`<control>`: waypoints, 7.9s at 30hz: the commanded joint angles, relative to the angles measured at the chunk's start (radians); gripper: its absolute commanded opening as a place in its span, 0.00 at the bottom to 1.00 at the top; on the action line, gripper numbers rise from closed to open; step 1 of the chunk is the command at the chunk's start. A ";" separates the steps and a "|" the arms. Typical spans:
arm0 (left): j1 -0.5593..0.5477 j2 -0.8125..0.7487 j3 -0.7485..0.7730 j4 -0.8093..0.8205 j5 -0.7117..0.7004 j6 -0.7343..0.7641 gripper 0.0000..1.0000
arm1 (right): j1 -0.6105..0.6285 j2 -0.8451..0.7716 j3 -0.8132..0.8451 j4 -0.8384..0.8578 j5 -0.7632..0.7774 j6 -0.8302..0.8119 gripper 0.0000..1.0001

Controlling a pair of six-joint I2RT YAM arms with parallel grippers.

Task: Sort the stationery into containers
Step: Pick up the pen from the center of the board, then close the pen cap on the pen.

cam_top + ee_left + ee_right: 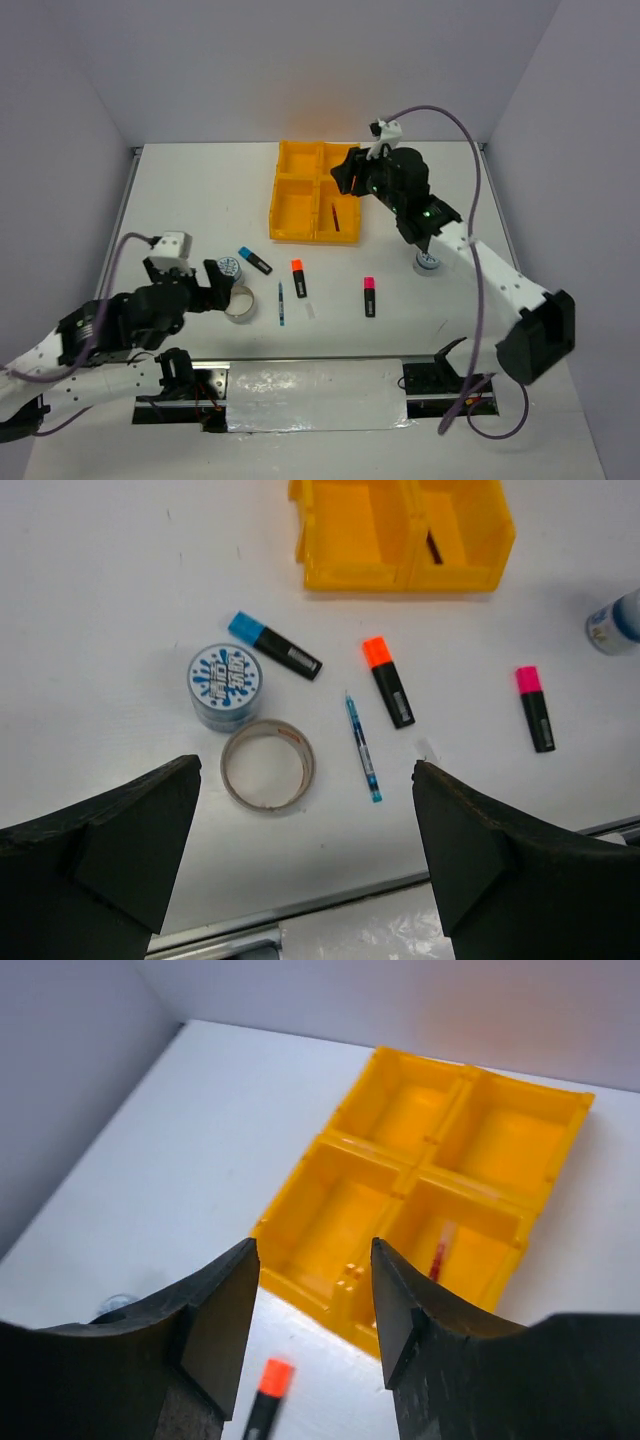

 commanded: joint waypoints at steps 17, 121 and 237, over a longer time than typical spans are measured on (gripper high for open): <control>0.146 0.768 -0.115 0.425 0.341 -0.188 0.92 | 0.228 -0.579 -0.383 -0.594 0.259 0.226 1.00; 0.276 -0.036 -0.051 0.198 0.601 0.237 0.06 | 0.604 0.417 -0.057 -0.499 0.276 0.319 0.58; 0.263 0.013 -0.520 1.124 1.013 0.041 0.00 | 0.641 -0.433 -0.709 0.701 0.335 0.462 0.00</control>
